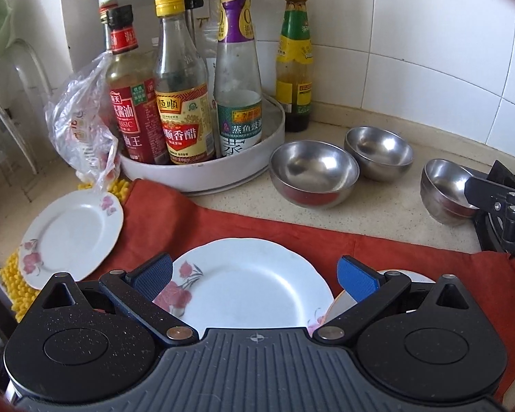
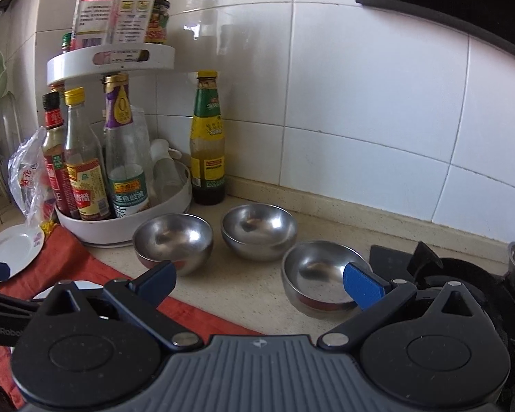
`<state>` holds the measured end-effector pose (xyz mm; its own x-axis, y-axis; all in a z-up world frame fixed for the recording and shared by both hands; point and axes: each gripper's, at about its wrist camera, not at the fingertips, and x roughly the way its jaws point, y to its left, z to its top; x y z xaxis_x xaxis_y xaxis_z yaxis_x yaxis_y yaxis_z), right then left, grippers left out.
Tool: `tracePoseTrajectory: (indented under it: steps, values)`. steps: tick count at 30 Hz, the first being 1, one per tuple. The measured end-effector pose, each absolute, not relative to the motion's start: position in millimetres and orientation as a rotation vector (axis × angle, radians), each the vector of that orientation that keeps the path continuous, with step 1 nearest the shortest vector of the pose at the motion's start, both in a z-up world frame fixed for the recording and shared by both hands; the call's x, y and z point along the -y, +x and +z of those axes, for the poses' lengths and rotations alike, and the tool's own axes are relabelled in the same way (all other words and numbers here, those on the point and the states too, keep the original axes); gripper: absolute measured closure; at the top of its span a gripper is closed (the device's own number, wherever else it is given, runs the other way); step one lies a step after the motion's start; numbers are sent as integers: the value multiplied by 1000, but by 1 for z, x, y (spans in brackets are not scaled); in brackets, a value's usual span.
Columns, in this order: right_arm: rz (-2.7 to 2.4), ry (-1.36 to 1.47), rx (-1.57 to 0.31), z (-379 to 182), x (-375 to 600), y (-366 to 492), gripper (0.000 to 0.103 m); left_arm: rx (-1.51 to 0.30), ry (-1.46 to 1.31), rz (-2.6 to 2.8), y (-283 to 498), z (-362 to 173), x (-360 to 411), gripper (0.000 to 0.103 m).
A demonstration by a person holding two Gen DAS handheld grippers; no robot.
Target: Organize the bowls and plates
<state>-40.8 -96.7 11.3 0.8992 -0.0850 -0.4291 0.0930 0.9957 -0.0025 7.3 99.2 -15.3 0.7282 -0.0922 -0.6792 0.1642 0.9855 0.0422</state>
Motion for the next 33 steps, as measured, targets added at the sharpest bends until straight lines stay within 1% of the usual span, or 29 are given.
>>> tracePoseTrajectory:
  steps: [5,11,20,33]
  values:
    - [-91,6,-462,8,86,-36,0,-757,90,-165,12,-20,-108,0]
    - [-43,-22,-467,4,83,-37,0,-795,63,-148,-1,-23,-108,0]
    - [18,-50,-532,-8,106,-56,0,-872,40,-89,-34,-32,-81,0]
    - [70,-67,-550,-15,123,-93,0,-886,18,-29,-66,-32,-57,0]
